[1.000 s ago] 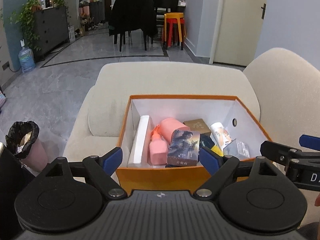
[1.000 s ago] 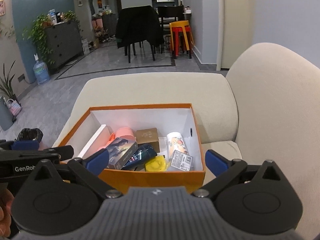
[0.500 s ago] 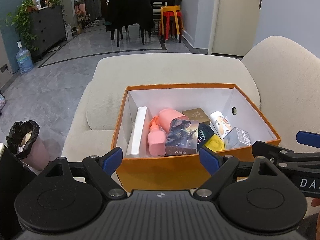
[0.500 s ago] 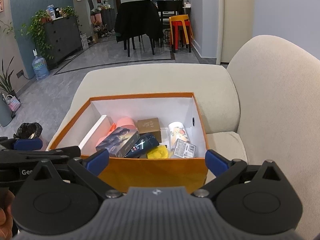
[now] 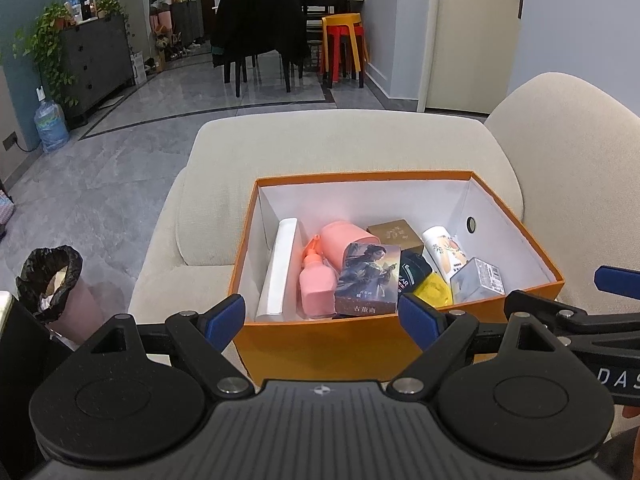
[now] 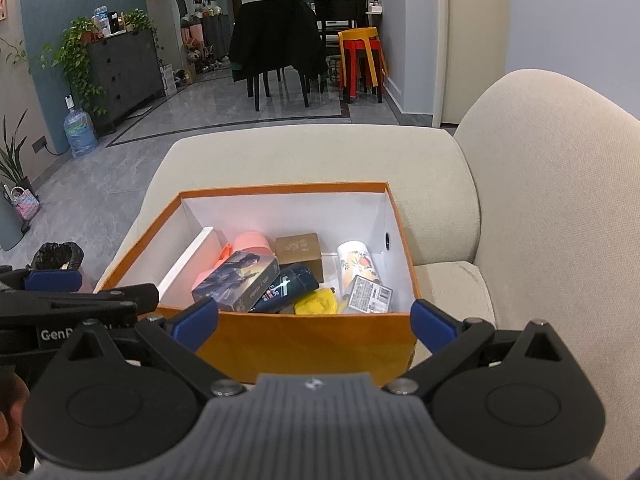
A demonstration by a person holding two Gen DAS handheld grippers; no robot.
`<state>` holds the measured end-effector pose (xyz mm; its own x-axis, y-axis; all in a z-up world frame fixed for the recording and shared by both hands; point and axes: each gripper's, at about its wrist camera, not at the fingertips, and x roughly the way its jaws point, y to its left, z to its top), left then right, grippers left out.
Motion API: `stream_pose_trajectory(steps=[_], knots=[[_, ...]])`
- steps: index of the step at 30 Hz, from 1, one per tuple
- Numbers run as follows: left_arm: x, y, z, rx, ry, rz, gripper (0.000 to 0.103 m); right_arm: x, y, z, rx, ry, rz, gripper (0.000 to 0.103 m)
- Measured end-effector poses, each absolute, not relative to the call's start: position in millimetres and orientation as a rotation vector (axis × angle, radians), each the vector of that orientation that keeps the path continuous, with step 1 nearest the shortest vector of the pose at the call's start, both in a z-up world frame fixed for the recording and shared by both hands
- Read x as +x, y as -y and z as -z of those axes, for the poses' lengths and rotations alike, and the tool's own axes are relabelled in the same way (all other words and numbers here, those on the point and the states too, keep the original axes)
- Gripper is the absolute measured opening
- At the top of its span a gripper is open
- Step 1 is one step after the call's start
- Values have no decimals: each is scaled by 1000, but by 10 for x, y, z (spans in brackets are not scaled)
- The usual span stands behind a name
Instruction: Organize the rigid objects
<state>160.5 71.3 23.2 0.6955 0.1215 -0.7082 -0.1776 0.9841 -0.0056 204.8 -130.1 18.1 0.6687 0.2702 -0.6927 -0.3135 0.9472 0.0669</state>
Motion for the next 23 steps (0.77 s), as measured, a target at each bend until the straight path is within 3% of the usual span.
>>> stream_pose_trajectory(steps=[23], knots=[[1563,-720,-242,-60,-777,-168,101,2030,1311,-166,-56,-776,-325,100]])
